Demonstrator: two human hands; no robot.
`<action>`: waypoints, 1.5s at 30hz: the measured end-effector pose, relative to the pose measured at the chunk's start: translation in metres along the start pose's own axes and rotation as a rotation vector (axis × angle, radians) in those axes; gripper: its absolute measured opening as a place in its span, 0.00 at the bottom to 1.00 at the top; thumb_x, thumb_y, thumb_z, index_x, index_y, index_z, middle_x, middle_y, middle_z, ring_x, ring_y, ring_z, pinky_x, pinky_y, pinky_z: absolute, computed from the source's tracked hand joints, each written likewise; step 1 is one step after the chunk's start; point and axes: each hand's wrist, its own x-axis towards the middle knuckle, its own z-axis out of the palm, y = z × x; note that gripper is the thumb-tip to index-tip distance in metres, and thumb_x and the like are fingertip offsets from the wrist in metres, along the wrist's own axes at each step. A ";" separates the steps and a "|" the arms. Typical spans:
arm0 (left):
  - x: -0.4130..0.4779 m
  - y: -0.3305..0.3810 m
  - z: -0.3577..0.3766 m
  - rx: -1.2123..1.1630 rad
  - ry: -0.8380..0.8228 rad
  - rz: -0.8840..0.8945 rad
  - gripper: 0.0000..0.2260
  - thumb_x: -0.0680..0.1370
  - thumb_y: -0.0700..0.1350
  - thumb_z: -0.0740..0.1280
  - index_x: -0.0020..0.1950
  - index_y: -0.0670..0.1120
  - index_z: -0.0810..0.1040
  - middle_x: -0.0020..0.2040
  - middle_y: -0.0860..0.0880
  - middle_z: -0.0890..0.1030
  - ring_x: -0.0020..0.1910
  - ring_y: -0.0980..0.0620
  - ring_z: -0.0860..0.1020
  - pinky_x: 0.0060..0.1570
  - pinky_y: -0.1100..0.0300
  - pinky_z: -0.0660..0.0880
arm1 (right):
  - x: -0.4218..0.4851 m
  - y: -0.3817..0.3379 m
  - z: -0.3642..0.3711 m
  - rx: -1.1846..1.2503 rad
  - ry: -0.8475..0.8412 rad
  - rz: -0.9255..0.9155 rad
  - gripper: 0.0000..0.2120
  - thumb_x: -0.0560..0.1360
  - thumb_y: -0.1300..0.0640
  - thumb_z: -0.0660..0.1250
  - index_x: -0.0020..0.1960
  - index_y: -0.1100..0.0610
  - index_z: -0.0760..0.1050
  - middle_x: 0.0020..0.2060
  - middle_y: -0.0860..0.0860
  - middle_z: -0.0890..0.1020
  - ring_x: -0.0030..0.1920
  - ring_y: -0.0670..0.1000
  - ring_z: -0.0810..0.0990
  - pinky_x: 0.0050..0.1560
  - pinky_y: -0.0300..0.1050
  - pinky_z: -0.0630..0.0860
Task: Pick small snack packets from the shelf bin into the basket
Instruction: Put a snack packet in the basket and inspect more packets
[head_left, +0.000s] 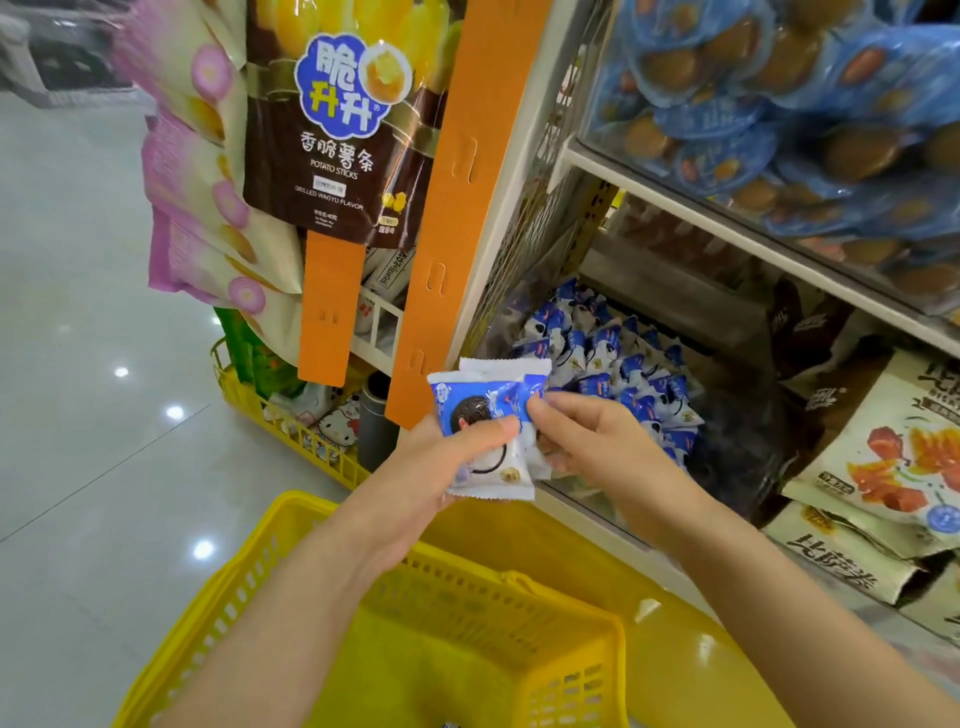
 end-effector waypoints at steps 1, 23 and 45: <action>0.000 -0.001 -0.001 0.021 0.002 -0.021 0.28 0.66 0.51 0.72 0.65 0.48 0.73 0.59 0.42 0.79 0.59 0.43 0.77 0.60 0.42 0.72 | 0.000 -0.001 0.000 0.019 -0.059 0.010 0.08 0.77 0.52 0.62 0.42 0.47 0.79 0.32 0.40 0.80 0.32 0.37 0.75 0.32 0.29 0.72; 0.006 0.004 -0.010 -0.137 0.057 0.086 0.13 0.76 0.44 0.65 0.61 0.49 0.73 0.49 0.46 0.82 0.44 0.49 0.83 0.38 0.57 0.80 | 0.096 0.040 -0.054 -0.369 0.646 0.092 0.11 0.73 0.53 0.69 0.42 0.59 0.70 0.34 0.54 0.75 0.37 0.50 0.73 0.43 0.43 0.70; 0.008 0.009 -0.007 -0.172 0.108 0.056 0.15 0.76 0.43 0.66 0.62 0.50 0.72 0.51 0.45 0.82 0.43 0.48 0.83 0.36 0.57 0.80 | 0.119 0.018 -0.054 -0.554 0.251 0.352 0.15 0.72 0.56 0.71 0.49 0.69 0.78 0.40 0.58 0.79 0.32 0.49 0.78 0.40 0.38 0.80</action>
